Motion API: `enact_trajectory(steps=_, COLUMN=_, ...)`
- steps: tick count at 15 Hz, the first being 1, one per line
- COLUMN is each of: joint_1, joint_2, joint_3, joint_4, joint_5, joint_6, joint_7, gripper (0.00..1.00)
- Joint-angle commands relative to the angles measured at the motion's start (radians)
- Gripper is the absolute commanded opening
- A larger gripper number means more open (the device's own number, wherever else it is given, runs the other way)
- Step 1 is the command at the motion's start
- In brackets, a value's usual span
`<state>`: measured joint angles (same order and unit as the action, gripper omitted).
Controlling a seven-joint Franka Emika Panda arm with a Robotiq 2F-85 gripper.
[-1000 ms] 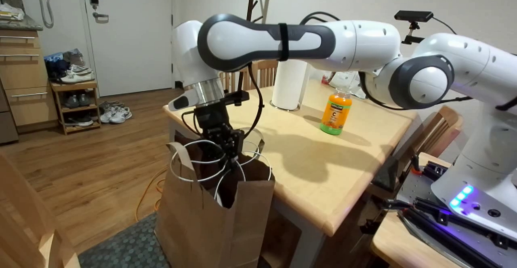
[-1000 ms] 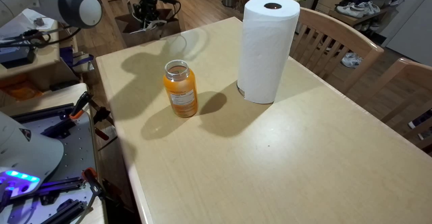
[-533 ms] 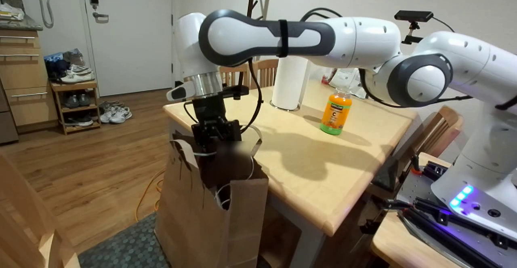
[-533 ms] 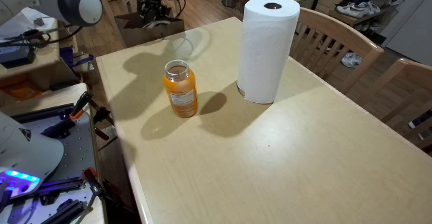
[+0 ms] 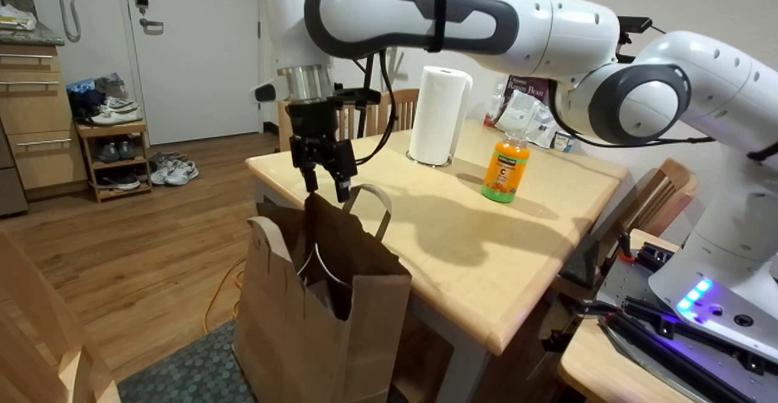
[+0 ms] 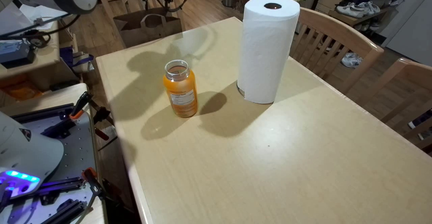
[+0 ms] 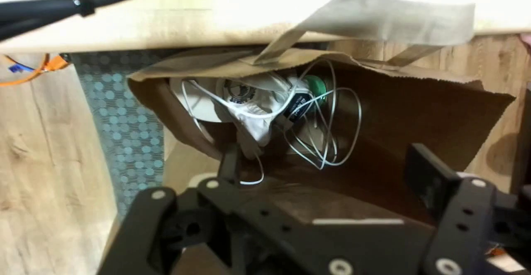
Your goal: Put the cable in the paper bag
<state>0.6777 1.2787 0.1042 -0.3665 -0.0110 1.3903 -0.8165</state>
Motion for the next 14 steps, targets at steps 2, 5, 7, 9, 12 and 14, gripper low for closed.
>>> enact_trajectory(steps=2, joint_1=0.01, joint_2=-0.085, joint_3=-0.05, joint_4=0.0, joint_5=-0.071, joint_6=0.008, joint_7=0.173, gripper=1.0)
enact_trajectory(steps=5, joint_1=-0.022, joint_2=-0.135, joint_3=-0.074, joint_4=-0.003, joint_5=-0.094, joint_6=-0.007, joint_7=0.279, gripper=1.0)
enact_trajectory(steps=7, joint_1=-0.058, joint_2=-0.176, joint_3=-0.08, joint_4=-0.006, joint_5=-0.093, joint_6=-0.032, joint_7=0.347, gripper=1.0)
enact_trajectory(steps=9, joint_1=-0.107, joint_2=-0.216, joint_3=-0.071, joint_4=-0.017, joint_5=-0.073, joint_6=-0.084, joint_7=0.409, gripper=1.0)
enact_trajectory(steps=12, joint_1=-0.178, joint_2=-0.245, joint_3=-0.046, joint_4=-0.028, joint_5=-0.039, joint_6=-0.164, joint_7=0.491, gripper=1.0)
enact_trajectory(steps=14, joint_1=-0.224, joint_2=-0.24, joint_3=-0.025, joint_4=-0.031, joint_5=-0.009, joint_6=-0.196, joint_7=0.547, gripper=1.0)
